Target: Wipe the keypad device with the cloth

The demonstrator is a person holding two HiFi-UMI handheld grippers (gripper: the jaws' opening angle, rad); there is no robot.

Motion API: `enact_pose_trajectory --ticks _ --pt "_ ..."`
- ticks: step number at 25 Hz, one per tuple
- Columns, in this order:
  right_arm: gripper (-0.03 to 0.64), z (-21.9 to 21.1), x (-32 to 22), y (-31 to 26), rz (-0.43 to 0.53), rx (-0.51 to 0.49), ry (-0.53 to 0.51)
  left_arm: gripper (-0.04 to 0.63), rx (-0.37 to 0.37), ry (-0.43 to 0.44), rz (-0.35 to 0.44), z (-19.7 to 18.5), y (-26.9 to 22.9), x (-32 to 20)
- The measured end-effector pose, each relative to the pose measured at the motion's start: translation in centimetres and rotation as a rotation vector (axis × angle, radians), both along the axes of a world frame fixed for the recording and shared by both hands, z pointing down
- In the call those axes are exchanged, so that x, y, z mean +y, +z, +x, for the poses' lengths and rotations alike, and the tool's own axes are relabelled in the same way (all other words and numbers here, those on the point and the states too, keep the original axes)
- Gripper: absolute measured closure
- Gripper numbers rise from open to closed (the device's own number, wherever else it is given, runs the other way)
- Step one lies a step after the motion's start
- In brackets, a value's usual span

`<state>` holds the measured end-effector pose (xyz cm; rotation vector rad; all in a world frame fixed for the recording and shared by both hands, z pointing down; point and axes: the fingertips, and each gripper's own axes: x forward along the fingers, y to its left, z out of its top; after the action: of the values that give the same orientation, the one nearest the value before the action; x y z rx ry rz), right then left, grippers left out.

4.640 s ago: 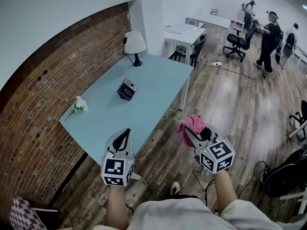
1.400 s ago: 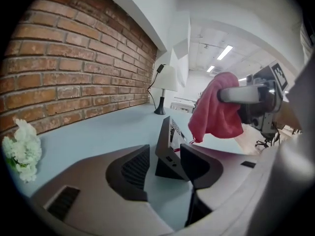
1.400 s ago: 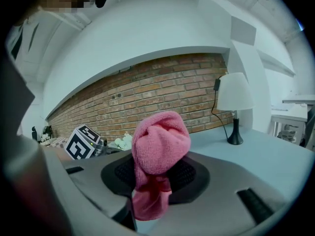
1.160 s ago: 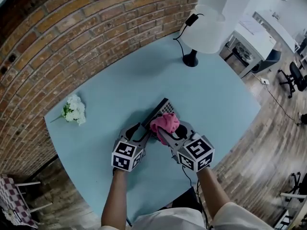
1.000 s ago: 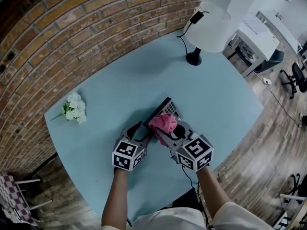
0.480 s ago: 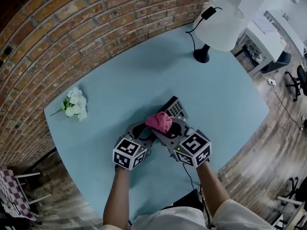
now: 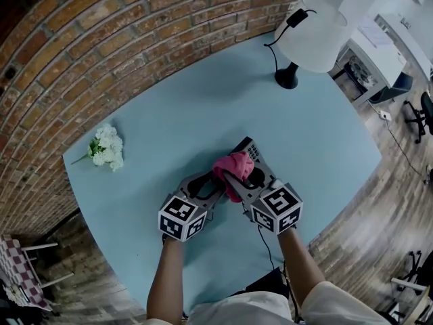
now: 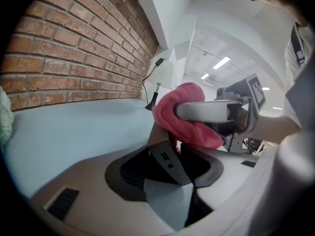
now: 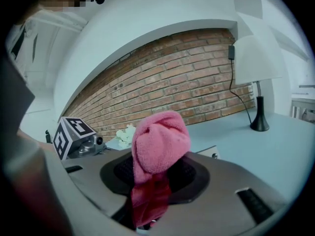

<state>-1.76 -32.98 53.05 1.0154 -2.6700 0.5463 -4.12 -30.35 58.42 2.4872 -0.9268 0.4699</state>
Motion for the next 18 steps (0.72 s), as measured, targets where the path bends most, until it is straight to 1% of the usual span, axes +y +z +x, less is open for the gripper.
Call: enact_pose_trajectory --ticks 7,14,18 --pt "0.453 2.9 -2.4 0.1 0.038 0.019 0.156 0.355 -0.015 -0.008 -0.002 0.0 0.1 0.1" --pt "0.453 4.5 -3.4 0.1 0.055 0.017 0.240 0.354 -0.015 -0.021 -0.007 0.0 0.2 0.2" --pt "0.453 5.7 -4.3 0.2 0.092 0.058 0.303 0.354 -0.017 -0.031 -0.009 -0.1 0.3 0.2"
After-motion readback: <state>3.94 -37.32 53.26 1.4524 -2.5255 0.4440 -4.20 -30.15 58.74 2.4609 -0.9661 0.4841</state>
